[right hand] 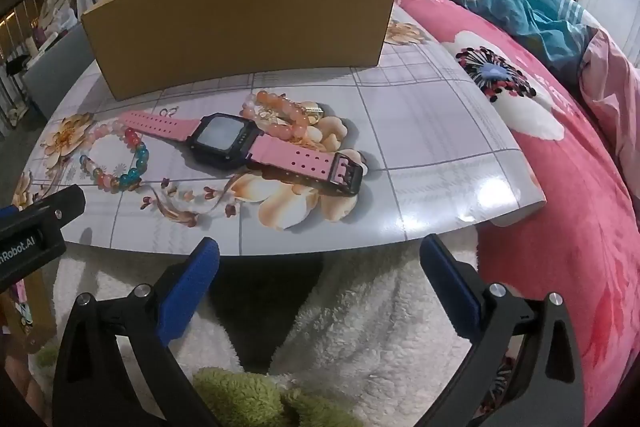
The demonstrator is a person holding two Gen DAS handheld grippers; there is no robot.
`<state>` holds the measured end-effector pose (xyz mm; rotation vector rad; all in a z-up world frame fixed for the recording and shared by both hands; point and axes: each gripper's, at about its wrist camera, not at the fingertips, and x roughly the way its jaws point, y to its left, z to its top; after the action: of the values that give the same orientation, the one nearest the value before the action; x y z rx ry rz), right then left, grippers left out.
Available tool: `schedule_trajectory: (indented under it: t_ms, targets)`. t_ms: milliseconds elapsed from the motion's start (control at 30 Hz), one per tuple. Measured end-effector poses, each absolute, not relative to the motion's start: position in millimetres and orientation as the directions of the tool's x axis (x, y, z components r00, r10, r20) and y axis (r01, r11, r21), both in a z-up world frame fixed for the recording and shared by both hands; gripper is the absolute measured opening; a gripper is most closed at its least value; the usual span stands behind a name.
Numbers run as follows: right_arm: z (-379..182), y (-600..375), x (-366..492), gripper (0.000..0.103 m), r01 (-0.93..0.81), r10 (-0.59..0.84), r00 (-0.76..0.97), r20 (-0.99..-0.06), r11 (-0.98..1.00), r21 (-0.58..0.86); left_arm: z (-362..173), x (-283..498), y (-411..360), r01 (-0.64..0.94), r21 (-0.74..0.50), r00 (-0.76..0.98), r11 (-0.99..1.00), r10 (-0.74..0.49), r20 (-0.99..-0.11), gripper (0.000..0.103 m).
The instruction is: Organize jewelry
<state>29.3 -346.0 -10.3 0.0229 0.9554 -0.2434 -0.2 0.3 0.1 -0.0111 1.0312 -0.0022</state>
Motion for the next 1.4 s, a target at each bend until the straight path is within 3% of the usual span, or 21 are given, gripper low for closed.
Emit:
schedule_trajectory:
  t_ms: [1400]
  targets:
    - [1, -349, 26, 0.098, 0.226, -0.217, 0.551, -0.806, 0.968, -0.106, -14, -8, -1, -0.001, 0.017, 0.474, 1.000, 0.016, -0.881, 0.096]
